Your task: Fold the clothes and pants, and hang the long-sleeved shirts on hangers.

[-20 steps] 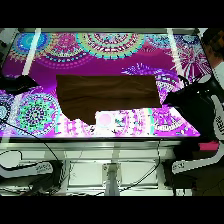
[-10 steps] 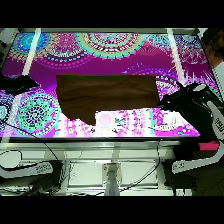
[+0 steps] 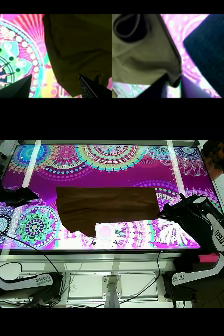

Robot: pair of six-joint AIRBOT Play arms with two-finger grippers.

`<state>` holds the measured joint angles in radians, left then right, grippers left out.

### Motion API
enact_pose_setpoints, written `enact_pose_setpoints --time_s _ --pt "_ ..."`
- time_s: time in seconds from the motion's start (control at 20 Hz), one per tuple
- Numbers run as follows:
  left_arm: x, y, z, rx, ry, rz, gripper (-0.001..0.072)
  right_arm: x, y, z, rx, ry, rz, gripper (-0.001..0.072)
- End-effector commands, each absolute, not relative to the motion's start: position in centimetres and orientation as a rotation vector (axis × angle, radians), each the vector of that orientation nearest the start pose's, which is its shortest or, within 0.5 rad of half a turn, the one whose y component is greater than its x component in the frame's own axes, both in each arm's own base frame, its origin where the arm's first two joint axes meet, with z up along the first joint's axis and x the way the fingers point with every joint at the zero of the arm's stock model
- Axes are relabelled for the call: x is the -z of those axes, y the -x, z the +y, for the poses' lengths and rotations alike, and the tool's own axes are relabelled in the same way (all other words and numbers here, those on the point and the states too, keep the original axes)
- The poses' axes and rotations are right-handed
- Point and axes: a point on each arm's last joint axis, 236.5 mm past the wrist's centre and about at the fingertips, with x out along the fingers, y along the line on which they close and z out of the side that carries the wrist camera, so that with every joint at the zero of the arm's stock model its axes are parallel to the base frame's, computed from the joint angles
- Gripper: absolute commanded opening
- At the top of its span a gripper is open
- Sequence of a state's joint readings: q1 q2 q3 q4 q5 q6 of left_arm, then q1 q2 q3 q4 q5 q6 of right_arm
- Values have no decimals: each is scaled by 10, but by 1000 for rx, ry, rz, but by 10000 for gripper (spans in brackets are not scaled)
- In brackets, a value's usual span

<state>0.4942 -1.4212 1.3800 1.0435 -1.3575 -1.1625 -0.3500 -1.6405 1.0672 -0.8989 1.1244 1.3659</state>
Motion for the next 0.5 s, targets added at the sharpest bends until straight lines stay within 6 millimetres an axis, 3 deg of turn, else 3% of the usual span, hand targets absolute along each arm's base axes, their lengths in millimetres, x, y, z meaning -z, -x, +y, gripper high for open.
enact_pose_setpoints --time_s 0.0,0.05,0.1,0.15,0.3,0.45 --pt "-35 -394 80 190 434 1205 615 111 -386 -1 -83 -840 1426 117" --pt "-25 -388 77 194 450 1231 616 111 -386 -1 -84 -838 1425 112" --pt "-13 -380 73 198 469 1261 615 111 -386 -1 -87 -835 1425 32" --pt "-2 -373 69 200 487 1287 616 111 -386 0 -92 -831 1426 16" --pt "28 -348 53 217 550 1372 616 109 -386 0 -113 -809 1421 16" --pt "45 -334 20 336 638 1368 616 109 -386 0 -113 -809 1422 16"
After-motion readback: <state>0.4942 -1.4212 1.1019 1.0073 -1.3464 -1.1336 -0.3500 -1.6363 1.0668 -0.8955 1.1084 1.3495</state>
